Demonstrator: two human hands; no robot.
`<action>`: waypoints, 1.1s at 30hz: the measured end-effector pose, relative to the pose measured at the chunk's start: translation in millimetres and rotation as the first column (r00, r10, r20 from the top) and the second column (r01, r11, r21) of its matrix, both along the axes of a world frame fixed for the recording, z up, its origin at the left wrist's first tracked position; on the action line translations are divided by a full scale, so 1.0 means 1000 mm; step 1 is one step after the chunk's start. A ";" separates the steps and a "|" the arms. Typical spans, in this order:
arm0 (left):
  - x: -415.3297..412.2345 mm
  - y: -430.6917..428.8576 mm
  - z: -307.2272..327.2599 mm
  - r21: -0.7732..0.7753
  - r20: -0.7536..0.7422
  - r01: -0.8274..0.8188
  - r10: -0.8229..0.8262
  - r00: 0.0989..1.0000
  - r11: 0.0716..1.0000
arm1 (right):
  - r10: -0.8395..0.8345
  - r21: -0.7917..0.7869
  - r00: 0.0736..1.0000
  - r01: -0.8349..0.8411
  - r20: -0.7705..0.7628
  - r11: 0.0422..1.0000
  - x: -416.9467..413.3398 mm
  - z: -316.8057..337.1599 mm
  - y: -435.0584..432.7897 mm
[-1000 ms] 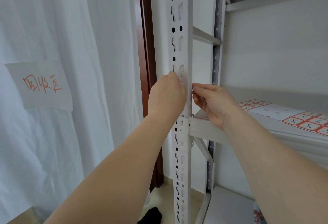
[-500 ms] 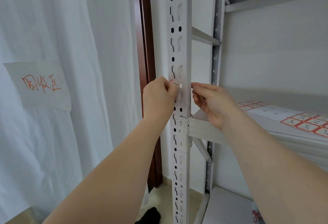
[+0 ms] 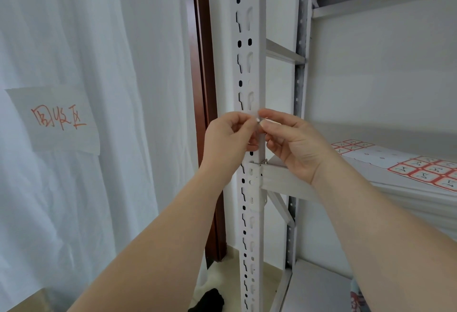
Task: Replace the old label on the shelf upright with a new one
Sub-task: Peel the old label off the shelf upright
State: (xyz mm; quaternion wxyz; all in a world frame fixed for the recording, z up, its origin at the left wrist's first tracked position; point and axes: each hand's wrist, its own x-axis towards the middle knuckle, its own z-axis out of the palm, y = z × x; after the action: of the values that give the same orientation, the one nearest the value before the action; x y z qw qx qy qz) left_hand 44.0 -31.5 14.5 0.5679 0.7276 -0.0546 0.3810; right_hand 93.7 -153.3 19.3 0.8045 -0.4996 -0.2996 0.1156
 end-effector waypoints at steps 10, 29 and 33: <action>-0.004 0.007 0.005 0.009 -0.111 0.066 -0.064 0.992 0.998 | -0.060 -0.070 0.997 0.063 0.041 0.996 -0.001 -0.002 0.004; 0.004 0.010 0.011 -0.156 -0.091 -0.188 0.176 0.980 0.970 | -0.134 0.086 0.983 0.146 -0.126 0.986 0.002 0.001 0.006; 0.010 0.011 0.010 -0.087 -0.078 -0.257 0.250 0.965 0.963 | -0.161 0.088 0.973 0.177 -0.165 0.980 0.005 0.001 0.007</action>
State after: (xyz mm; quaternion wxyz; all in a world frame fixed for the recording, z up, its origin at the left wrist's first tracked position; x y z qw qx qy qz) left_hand 54.3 -20.1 24.5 0.5503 0.7126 0.0763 0.4284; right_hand 98.4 -146.4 20.1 0.8570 -0.4709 -0.1971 0.0705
